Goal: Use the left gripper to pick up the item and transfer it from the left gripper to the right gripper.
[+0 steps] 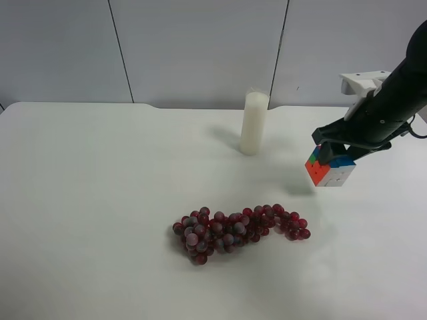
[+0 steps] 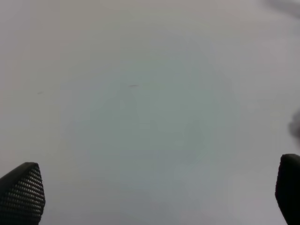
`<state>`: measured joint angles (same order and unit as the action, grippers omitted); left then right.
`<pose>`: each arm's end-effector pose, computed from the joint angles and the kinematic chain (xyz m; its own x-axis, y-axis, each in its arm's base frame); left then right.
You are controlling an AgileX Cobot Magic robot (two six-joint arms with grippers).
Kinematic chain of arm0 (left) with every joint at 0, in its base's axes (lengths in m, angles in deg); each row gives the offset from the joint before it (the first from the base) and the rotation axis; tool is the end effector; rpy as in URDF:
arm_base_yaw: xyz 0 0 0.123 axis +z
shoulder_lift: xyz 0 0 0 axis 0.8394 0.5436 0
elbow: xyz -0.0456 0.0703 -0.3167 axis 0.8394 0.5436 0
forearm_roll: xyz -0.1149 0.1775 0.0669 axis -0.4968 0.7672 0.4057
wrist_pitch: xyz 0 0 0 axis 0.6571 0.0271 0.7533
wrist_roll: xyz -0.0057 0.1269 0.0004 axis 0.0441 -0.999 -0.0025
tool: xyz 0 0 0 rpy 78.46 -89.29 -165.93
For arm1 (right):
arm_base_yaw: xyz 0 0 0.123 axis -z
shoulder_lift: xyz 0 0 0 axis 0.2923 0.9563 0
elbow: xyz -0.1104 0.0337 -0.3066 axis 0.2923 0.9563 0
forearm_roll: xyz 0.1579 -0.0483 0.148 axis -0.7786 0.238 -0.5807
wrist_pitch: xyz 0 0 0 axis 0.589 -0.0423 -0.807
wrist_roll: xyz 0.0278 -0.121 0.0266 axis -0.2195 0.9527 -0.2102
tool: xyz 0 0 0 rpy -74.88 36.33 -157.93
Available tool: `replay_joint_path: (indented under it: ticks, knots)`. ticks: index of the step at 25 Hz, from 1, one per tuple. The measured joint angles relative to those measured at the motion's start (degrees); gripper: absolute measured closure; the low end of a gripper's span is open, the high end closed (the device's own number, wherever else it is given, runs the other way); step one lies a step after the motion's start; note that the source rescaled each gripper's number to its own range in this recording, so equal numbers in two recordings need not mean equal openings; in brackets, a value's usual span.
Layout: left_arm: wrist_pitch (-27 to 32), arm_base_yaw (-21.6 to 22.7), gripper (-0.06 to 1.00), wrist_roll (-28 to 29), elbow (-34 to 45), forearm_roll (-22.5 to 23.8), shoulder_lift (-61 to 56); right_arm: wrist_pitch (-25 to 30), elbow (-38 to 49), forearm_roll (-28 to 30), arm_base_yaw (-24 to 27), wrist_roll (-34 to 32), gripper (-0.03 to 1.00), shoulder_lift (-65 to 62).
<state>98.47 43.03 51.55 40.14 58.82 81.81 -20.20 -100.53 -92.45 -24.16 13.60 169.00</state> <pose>-0.0404 0.0167 0.2482 -0.4378 0.0782 -0.8957 0.1854 0.9826 -0.0049 0.2900 0.0503 0.2273 -0.9295 -0.1656 -0.3296 -0.2044 0.9751 0.0864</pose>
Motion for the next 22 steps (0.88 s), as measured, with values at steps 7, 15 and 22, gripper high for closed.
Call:
replay_joint_path:
  ticks: [7,15,22]
  knots:
    - [0.0,0.0,-0.06,0.0,0.0,0.0,0.0,-5.42,-0.05,0.06,0.0,0.0,0.97,3.56]
    - [0.0,0.0,-0.06,0.0,0.0,0.0,0.0,-5.56,-0.05,0.06,0.0,0.0,0.97,5.68]
    - [0.0,0.0,-0.06,0.0,0.0,-0.07,0.0,-5.49,-0.05,0.06,0.0,-2.09,0.36,5.79]
